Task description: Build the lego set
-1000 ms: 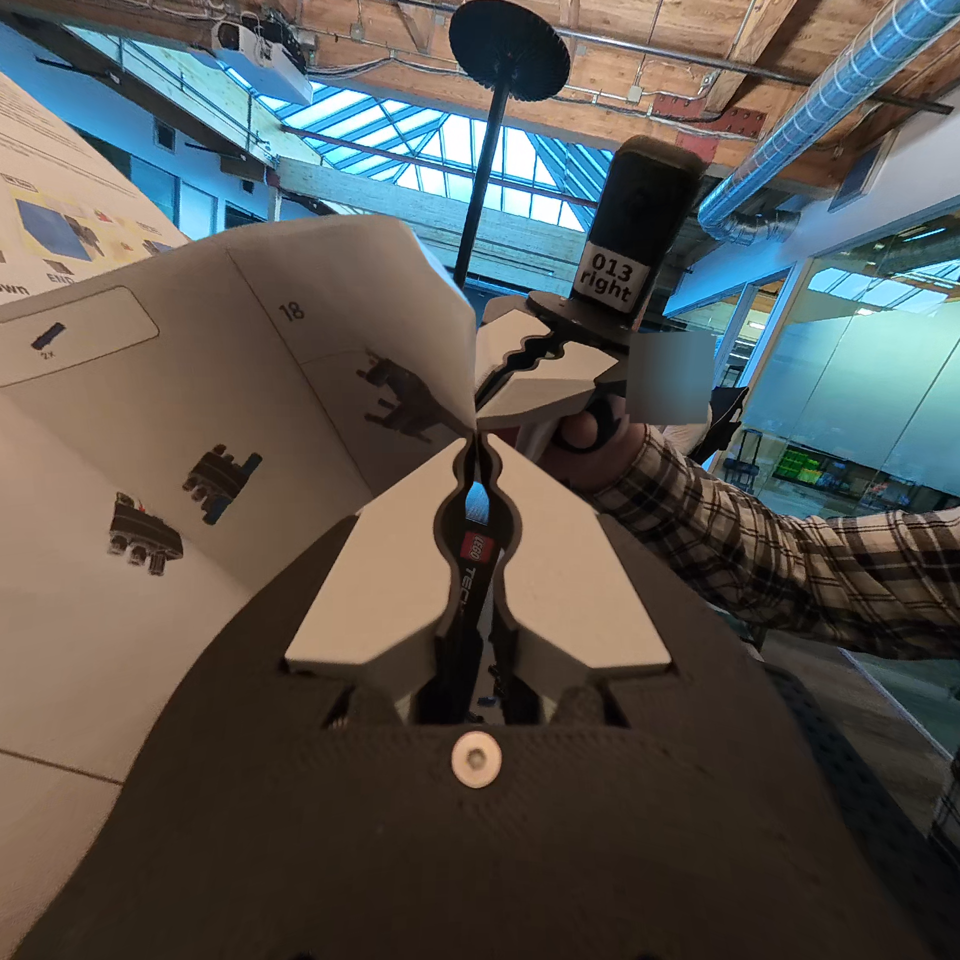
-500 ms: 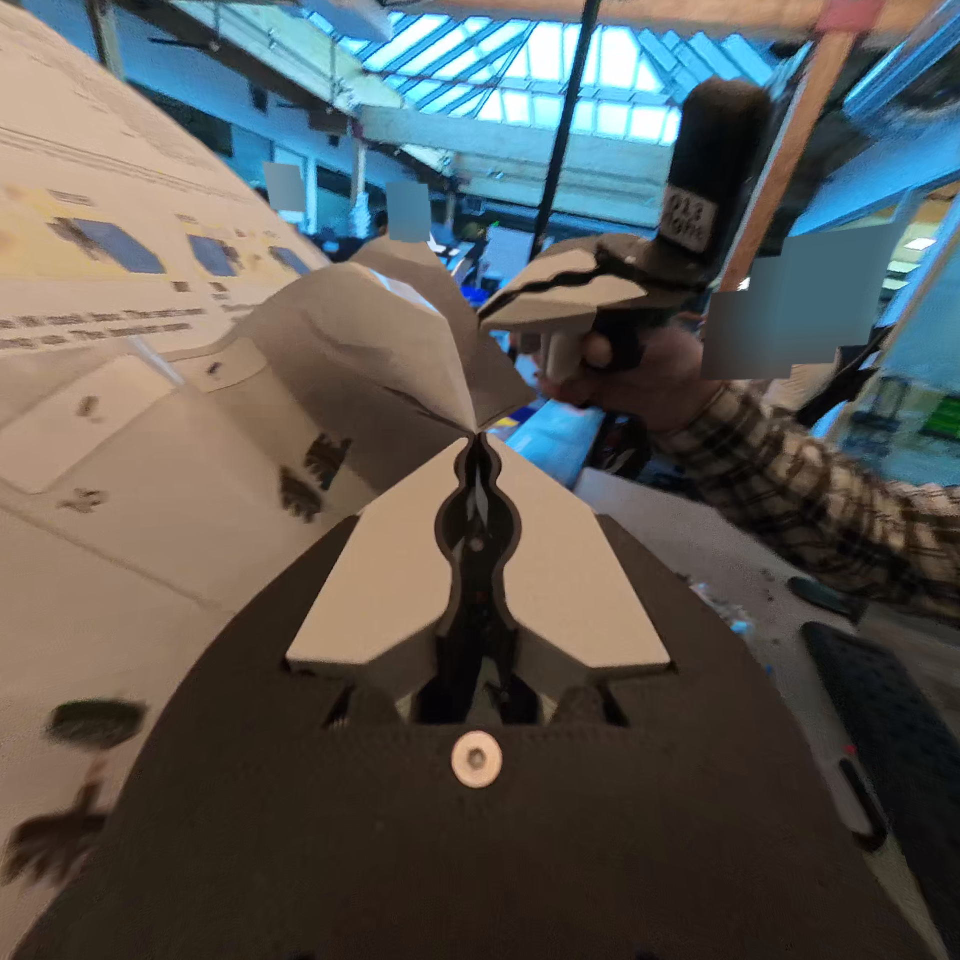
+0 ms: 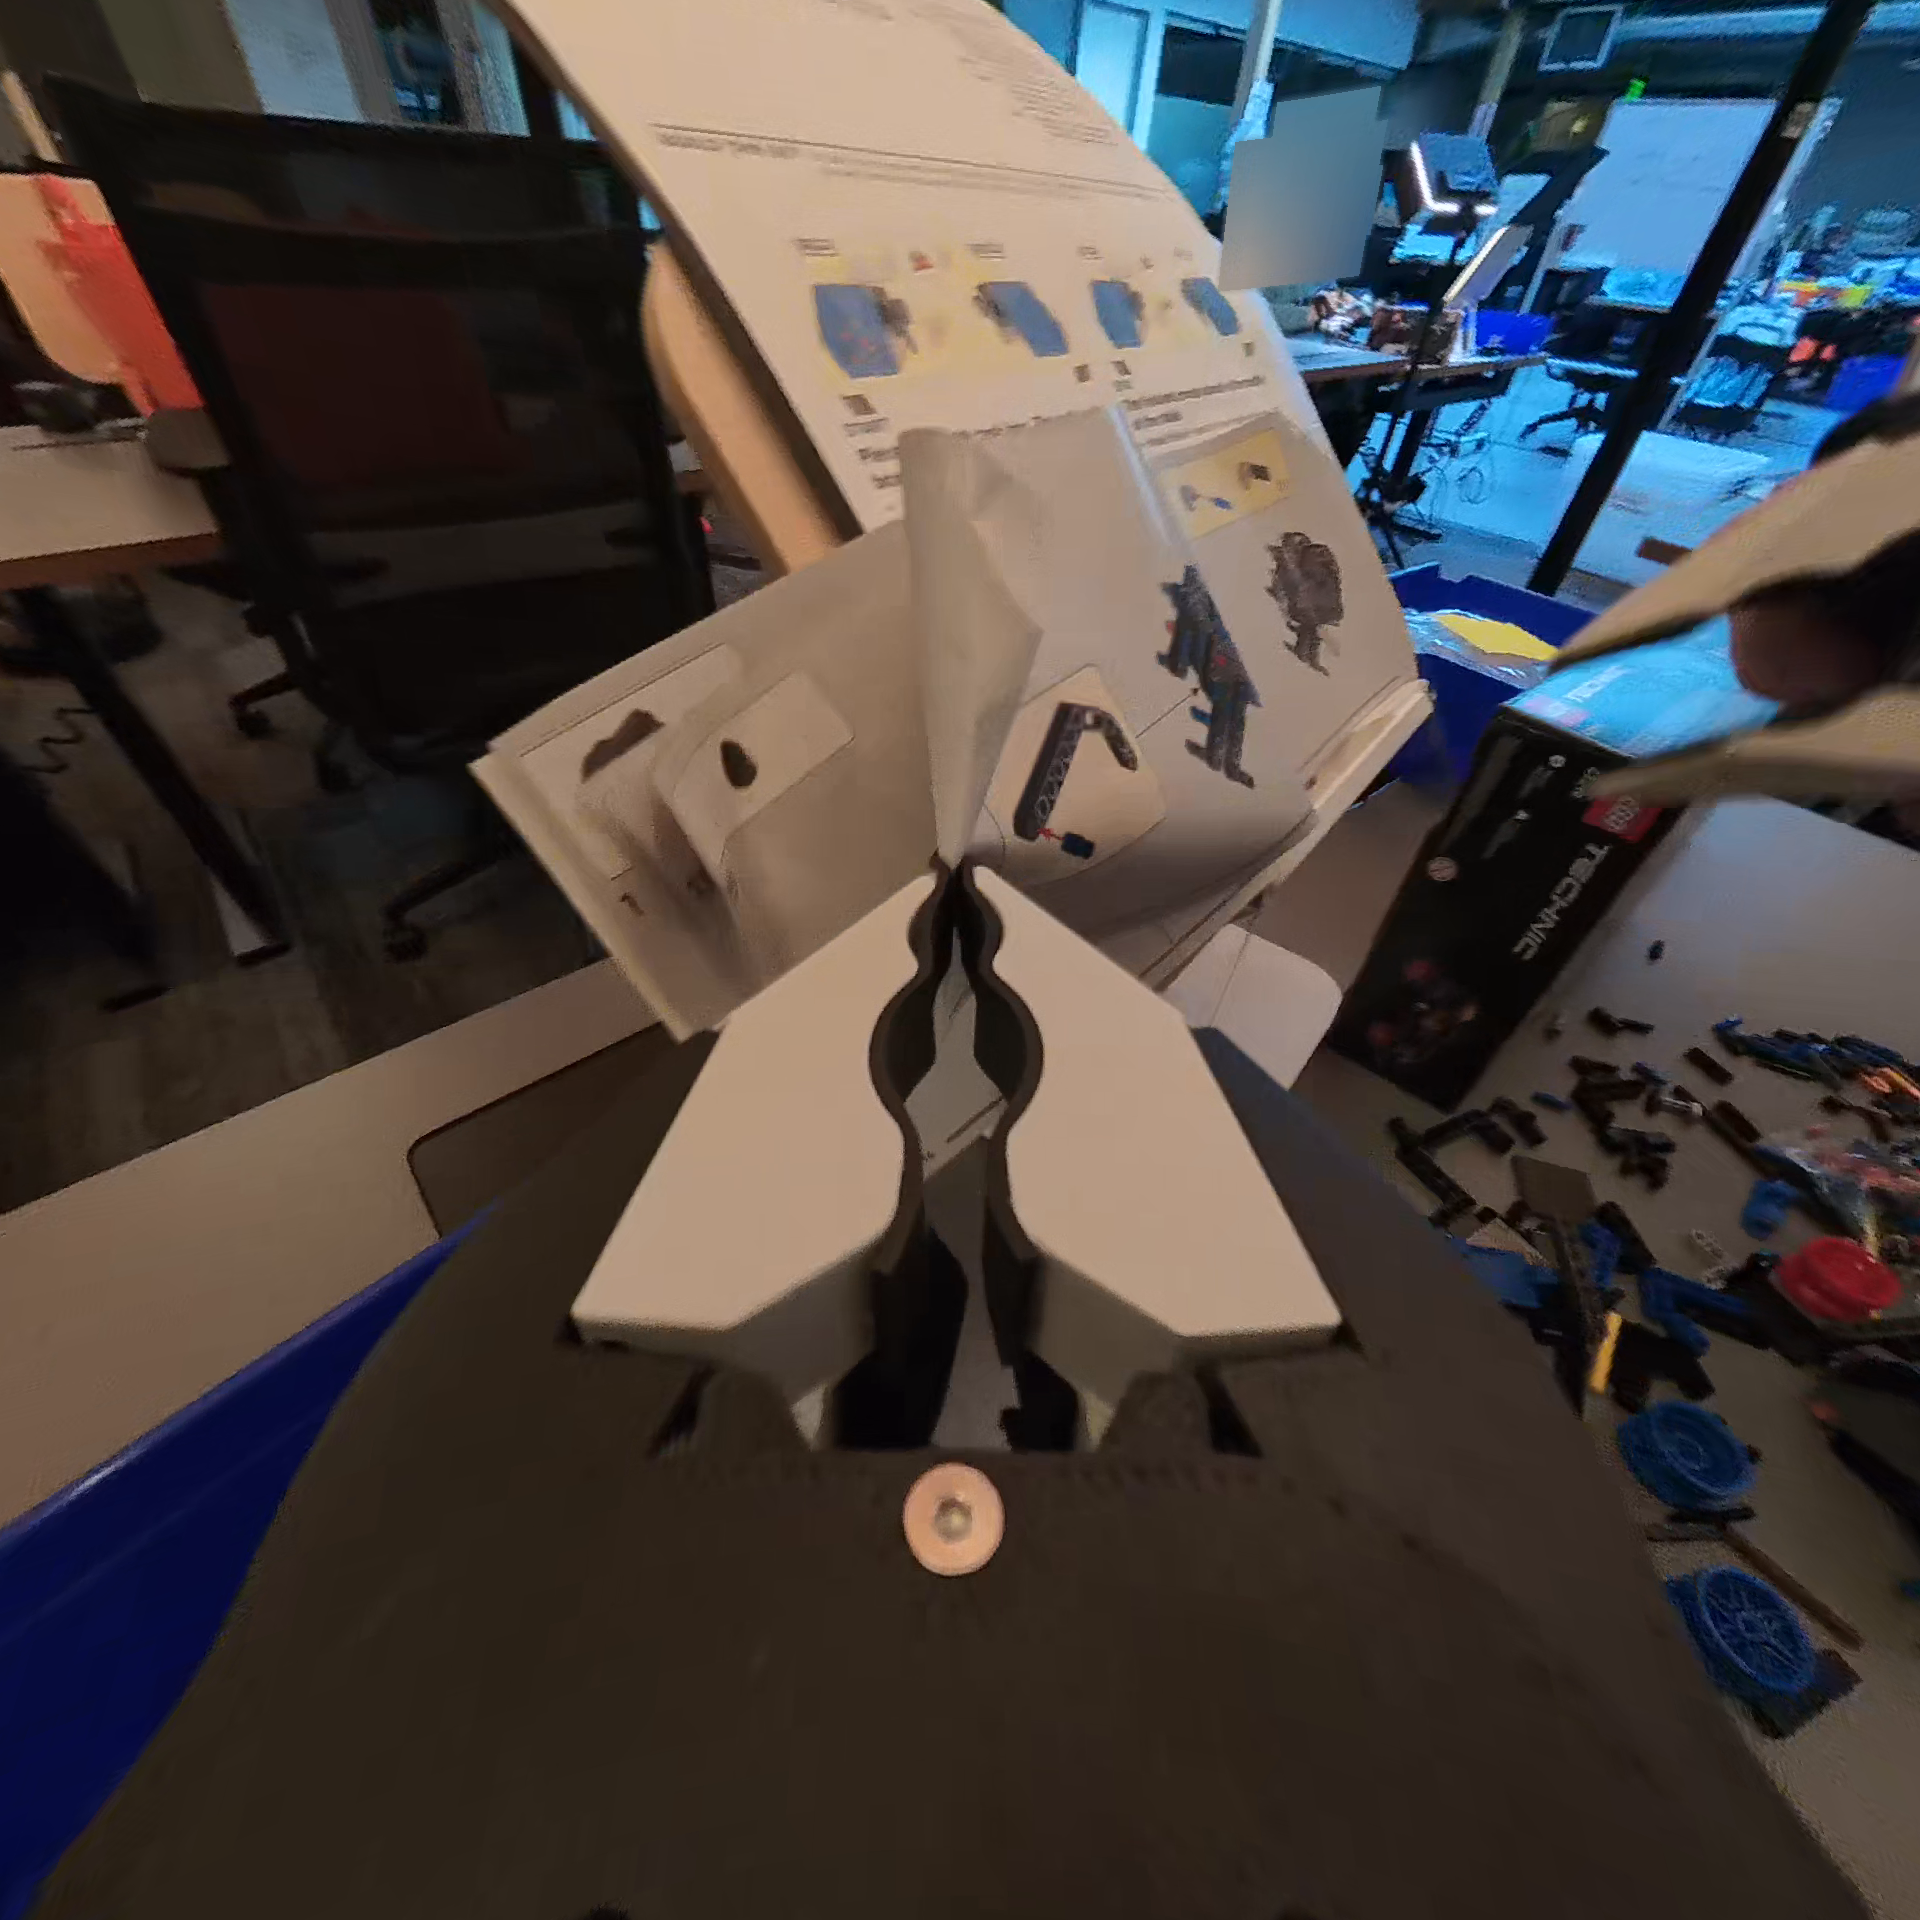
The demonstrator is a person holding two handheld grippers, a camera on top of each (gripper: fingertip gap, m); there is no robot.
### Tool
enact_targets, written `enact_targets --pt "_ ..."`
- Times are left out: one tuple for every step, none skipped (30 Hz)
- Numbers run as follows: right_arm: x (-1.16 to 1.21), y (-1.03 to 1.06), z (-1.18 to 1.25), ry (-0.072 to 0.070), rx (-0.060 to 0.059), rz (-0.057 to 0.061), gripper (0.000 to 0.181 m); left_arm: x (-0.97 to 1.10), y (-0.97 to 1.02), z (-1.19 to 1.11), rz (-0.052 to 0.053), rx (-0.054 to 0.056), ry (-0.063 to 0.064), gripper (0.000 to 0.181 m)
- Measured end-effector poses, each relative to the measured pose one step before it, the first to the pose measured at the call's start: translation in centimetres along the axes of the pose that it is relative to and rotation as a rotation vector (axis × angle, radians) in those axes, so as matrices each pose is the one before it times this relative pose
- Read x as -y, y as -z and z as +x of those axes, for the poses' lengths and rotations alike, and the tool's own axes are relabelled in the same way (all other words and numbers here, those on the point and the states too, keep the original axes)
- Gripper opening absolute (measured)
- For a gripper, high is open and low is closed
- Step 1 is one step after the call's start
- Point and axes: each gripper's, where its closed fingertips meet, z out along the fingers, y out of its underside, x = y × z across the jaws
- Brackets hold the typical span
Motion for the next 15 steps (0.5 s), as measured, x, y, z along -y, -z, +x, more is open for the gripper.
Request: enact_targets --pt "0.056 -1.351 -1.389 0.0284 0.0416 -0.0164 0.025 -0.135 0.174 -0.245 0.0118 -0.0036 0.0128 0.000" --pt "0.053 -1.349 -1.028 0.0238 0.0305 -0.0107 0.027 -0.098 0.164 -0.247 0.0111 -0.0038 0.0191 0.000" --pt "-0.021 -1.292 -0.637 0.0117 0.0194 -0.0110 0.028 -0.078 0.157 -0.654 0.0088 0.0216 0.0124 0.000" --pt "-0.051 -1.206 -0.514 0.0044 0.0220 -0.0136 0.029 -0.034 0.146 -0.641 0.0080 0.0213 0.0068 0.000" --pt "-0.004 -1.066 -0.381 0.0101 0.0176 -0.0107 0.030 -0.059 0.100 -0.358 0.0056 0.0034 0.0069 0.000" --pt "-0.026 -0.909 -0.079 0.0218 0.0016 -0.0117 0.031 -0.051 0.065 -0.250 0.0062 -0.0028 0.0119 0.000" --pt "-0.177 -0.814 0.011 0.0337 -0.0027 -0.0207 0.030 -0.223 -0.015 -0.318 -0.0043 0.0025 0.0140 0.000" --pt "-0.281 -0.753 -0.162 0.0401 0.0072 -0.0277 0.029 -0.359 -0.053 -0.363 -0.0134 0.0062 0.0068 0.000" --pt "-0.124 -0.693 -0.251 0.0326 0.0128 -0.0181 0.029 -0.238 -0.068 -0.286 -0.0051 0.0042 0.0013 0.000" --pt "0.108 -0.649 -0.255 0.0188 0.0122 -0.0031 0.027 -0.161 -0.097 -0.147 0.0000 -0.0055 0.0080 0.000" --pt "0.048 -0.676 -0.227 0.0127 0.0095 -0.0067 0.020 -0.150 -0.107 -0.114 -0.0008 -0.0073 0.0148 0.000" --pt "-0.221 -0.685 -0.152 0.0215 0.0017 -0.0246 0.014 -0.148 -0.110 -0.127 -0.0014 -0.0049 0.0137 0.000" --pt "-0.214 -0.524 0.150 0.0321 -0.0206 -0.0247 0.005 -0.168 -0.084 -0.111 -0.0032 -0.0027 0.0064 0.000" --pt "0.064 -0.170 0.315 0.0231 -0.0257 -0.0050 0.001 -0.215 -0.053 -0.146 -0.0071 -0.0004 0.0039 0.000" --pt "0.183 0.087 0.166 -0.0077 0.0009 0.0084 0.000 -0.236 -0.029 -0.153 -0.0082 -0.0006 0.0063 0.000"
